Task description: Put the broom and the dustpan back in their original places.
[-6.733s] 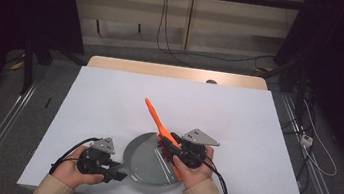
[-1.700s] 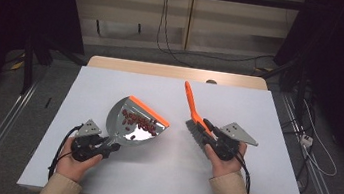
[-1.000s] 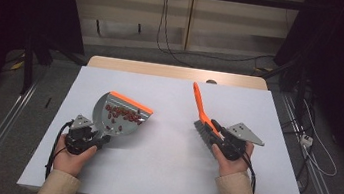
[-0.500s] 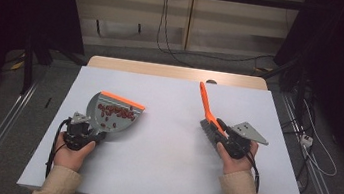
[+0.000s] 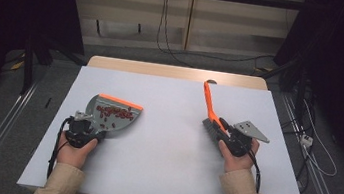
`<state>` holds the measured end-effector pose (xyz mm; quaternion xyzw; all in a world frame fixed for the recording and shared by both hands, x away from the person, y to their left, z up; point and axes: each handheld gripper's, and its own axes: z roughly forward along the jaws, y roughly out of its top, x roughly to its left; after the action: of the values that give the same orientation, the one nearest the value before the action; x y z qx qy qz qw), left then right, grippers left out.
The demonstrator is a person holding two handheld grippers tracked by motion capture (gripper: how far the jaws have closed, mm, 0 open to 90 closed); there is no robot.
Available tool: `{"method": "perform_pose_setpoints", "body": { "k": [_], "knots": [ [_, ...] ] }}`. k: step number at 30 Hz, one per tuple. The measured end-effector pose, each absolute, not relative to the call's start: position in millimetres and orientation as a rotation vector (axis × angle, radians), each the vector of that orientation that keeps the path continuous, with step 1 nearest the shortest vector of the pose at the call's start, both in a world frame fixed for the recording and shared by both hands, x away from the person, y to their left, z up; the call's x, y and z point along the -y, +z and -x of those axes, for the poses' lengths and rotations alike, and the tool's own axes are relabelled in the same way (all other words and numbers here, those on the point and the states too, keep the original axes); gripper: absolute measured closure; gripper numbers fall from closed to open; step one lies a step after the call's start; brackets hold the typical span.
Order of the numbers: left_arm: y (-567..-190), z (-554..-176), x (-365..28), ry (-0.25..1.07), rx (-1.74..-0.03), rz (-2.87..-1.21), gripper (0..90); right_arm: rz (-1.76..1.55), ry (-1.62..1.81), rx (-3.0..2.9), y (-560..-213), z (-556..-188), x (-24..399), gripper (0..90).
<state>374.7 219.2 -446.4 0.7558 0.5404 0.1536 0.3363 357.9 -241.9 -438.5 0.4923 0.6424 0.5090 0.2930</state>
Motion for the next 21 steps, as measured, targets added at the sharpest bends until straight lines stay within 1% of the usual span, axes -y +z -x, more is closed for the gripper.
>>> {"method": "perform_pose_setpoints", "body": {
  "k": [2, 10, 16, 21],
  "knots": [
    [-445, -374, -219, 0.402, -1.404, -1.970, 61.3, -1.336, 1.355, -1.716, -441, -360, 243, 71.2],
    [-443, -369, -218, 0.380, -1.379, -1.957, 53.4, -1.406, 1.343, -1.673, -447, -358, 253, 71.1],
    [-440, -363, -220, 0.364, -1.353, -1.938, 49.8, -1.359, 1.266, -1.688, -445, -349, 257, 70.0],
    [-440, -359, -221, 0.359, -1.327, -1.928, 47.1, -1.323, 1.189, -1.739, -444, -340, 258, 67.2]
  ]
}}
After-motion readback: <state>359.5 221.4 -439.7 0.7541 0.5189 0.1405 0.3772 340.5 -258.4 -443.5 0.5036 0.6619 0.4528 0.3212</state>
